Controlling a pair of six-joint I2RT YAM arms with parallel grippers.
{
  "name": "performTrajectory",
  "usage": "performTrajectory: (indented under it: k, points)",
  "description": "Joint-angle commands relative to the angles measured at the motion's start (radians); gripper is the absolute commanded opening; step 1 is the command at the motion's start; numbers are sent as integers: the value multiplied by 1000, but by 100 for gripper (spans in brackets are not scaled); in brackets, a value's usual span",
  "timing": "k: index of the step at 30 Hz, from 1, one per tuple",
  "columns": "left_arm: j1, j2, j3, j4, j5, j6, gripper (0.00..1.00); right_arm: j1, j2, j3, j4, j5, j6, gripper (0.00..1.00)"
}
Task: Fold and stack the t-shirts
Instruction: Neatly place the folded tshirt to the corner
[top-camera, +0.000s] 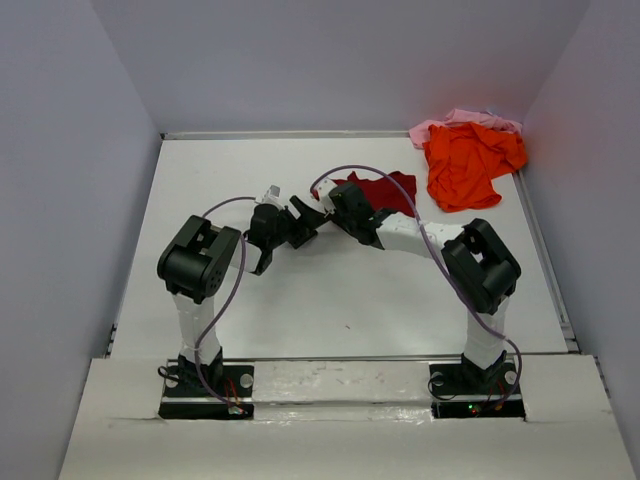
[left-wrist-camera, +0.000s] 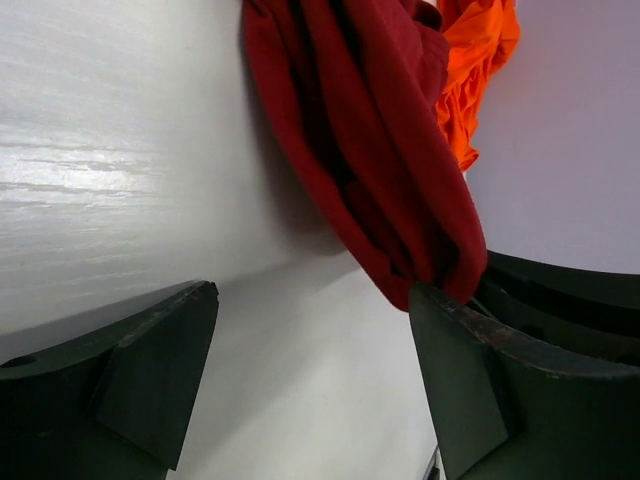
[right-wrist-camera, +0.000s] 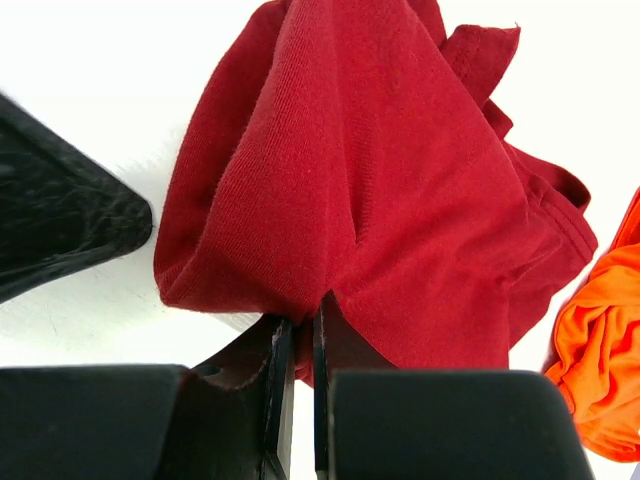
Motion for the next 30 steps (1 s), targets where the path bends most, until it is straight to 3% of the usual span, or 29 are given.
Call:
performTrajectory:
  k: [1,6,16,24,30]
  points:
    - [2,42,-3,181,37,-92,91,-5,-49,21,16,-11,10,0]
    - [3,82,0,247,33,-124,91,-5,-41,20,14,-17,11,0]
    - [26,112,-103,609,11,-272,94,-5,-41,20,8,-28,22,0]
    - [28,147,-37,582,-3,-275,93,-5,-43,18,2,-40,28,0]
    - [25,139,57,464,-1,-235,93,-5,-43,21,-7,-56,39,0]
